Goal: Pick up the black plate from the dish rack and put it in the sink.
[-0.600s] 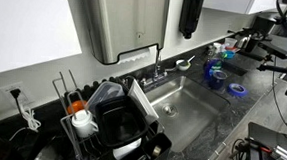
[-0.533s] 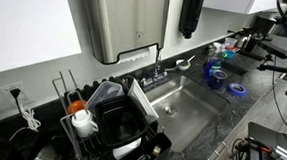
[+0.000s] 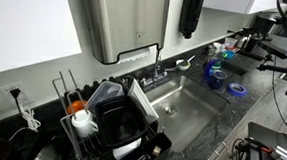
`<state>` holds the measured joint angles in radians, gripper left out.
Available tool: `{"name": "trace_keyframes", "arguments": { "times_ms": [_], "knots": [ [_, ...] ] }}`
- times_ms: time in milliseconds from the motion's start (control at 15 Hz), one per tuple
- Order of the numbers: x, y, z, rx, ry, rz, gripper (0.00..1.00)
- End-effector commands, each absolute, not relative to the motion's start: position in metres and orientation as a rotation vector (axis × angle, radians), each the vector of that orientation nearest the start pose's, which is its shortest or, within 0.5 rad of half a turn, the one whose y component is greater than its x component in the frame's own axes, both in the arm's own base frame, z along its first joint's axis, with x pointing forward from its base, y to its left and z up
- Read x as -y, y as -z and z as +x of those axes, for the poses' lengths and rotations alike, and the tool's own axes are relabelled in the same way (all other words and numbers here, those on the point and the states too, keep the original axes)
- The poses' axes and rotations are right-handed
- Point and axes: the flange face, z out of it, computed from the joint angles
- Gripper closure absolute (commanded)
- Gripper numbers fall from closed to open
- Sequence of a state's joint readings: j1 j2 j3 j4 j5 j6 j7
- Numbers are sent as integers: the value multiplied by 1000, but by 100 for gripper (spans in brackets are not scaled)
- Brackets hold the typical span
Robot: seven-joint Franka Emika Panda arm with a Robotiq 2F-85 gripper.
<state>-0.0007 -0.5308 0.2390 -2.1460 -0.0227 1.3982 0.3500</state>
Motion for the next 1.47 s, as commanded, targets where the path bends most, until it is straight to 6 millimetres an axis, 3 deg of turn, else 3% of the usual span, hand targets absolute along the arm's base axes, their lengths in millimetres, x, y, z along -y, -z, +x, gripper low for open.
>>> {"name": "trace_keyframes", "arguments": {
  "times_ms": [0, 667, 933, 1400],
  "knots": [
    [-102, -584, 351, -264, -305, -3317, 0],
    [-104, -581, 359, -306, -290, -3294, 0],
    [-109, -574, 398, -394, -85, -3245, 0],
    [-120, -528, 487, -254, 69, -3195, 0]
  ]
}}
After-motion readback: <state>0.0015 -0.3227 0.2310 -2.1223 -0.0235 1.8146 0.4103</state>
